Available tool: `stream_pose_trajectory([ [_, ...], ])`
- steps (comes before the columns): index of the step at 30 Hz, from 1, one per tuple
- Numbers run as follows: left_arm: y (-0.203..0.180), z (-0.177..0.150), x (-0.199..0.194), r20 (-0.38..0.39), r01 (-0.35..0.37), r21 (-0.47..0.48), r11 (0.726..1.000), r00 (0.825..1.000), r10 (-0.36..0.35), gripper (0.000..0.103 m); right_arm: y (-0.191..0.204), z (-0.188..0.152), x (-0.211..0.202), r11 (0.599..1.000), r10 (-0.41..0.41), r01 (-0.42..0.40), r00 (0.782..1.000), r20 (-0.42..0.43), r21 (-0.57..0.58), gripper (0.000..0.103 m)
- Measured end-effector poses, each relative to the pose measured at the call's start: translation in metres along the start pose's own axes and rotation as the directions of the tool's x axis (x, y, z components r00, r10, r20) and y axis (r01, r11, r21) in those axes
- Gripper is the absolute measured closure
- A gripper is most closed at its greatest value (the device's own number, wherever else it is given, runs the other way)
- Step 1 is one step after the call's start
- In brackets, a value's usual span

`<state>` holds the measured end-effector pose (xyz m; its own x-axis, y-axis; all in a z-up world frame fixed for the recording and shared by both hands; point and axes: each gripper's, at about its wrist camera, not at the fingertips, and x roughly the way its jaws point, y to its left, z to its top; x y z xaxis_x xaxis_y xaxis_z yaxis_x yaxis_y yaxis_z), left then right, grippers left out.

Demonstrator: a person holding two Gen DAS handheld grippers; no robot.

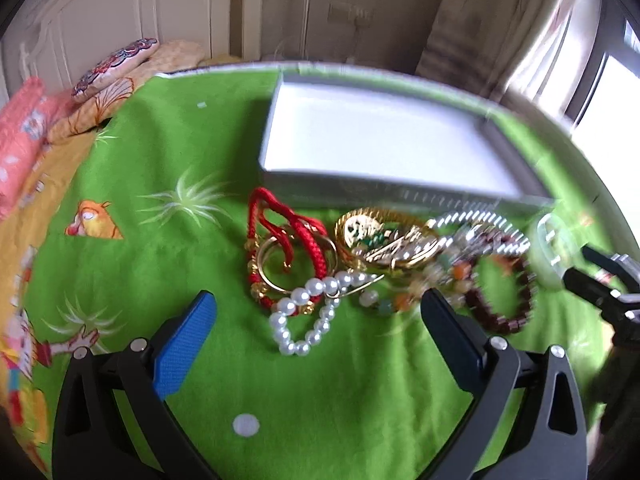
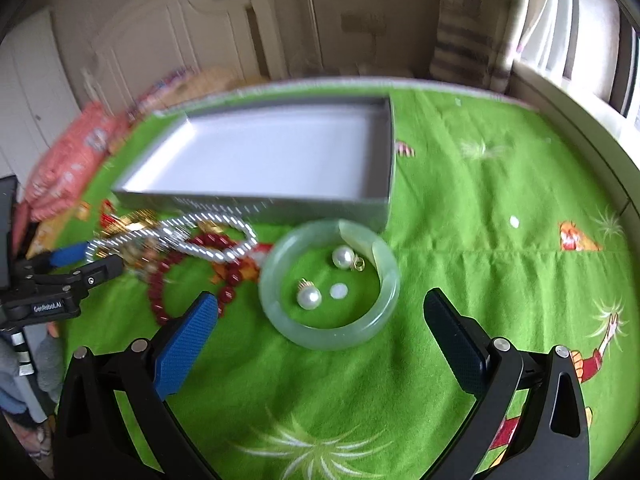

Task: Organize jewelry
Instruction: 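Grasp the gold bangle with the left tool while the right tool grasps the jade bangle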

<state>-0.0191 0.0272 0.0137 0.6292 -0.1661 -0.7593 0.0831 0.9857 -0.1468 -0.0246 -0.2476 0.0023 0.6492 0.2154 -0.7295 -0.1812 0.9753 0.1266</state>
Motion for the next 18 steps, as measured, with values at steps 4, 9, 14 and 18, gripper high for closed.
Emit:
stream_pose_trajectory([
  [4,0.022,-0.008,-0.028,0.122,0.055,-0.091,0.994,0.992,-0.044,0.002,-0.004,-0.004,-0.018,1.0,0.022,-0.021,0.995,0.095,-0.017,0.011],
  [9,0.041,-0.018,-0.055,0.193,0.03,-0.162,0.986,0.981,0.002,0.003,0.006,-0.004,-0.02,0.99,0.119,-0.112,0.99,0.079,-0.085,0.046],
  [14,0.044,-0.021,-0.075,0.225,-0.008,-0.128,0.992,0.974,0.037,0.009,0.03,0.001,-0.003,0.977,0.094,-0.094,0.996,-0.013,-0.19,0.072],
  [18,0.037,-0.023,-0.083,0.221,-0.037,-0.056,0.998,0.974,0.049,0.01,0.037,0.003,0.013,0.969,0.015,-0.033,0.997,-0.076,-0.246,0.08],
])
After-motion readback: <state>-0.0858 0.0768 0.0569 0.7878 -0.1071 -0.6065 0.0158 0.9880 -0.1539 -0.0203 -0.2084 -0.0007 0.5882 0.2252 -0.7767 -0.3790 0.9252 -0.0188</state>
